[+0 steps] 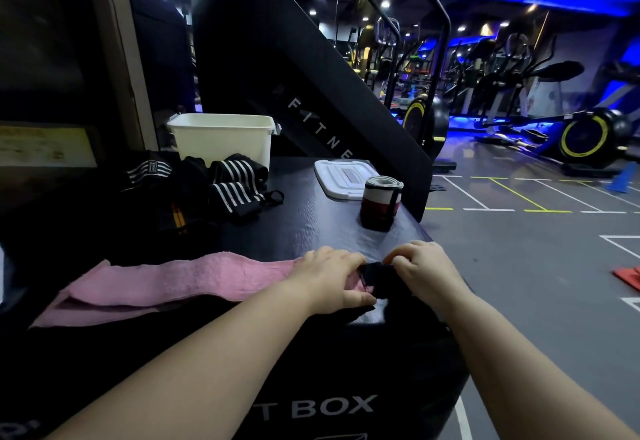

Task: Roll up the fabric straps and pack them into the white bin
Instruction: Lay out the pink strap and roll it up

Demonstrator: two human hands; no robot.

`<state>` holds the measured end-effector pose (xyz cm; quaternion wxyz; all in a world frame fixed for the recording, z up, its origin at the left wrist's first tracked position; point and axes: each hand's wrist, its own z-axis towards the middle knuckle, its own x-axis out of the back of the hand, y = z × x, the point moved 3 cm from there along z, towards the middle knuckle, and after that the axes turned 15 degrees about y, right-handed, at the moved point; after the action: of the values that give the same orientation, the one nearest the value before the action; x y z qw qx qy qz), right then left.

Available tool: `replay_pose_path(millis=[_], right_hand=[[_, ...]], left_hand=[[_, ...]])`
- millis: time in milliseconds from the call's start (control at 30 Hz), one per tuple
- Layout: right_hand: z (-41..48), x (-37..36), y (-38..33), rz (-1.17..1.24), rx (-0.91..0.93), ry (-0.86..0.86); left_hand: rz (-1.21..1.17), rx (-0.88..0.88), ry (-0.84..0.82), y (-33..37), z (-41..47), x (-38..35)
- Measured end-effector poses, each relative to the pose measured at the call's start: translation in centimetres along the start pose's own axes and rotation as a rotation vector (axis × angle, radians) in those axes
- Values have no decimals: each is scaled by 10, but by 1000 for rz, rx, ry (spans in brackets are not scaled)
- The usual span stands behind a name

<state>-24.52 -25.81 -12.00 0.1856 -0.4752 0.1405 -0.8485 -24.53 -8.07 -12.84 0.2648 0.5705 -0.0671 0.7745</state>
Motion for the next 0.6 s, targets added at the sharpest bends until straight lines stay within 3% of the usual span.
replay_pose_path(millis=[133,600], right_hand=[[-7,-15,-2,-32,-107,-45],[6,-30,-1,21,-110,-66]], left_hand=[[-12,10,13,-4,0,-5],[-40,56,-5,-10,1,-13]])
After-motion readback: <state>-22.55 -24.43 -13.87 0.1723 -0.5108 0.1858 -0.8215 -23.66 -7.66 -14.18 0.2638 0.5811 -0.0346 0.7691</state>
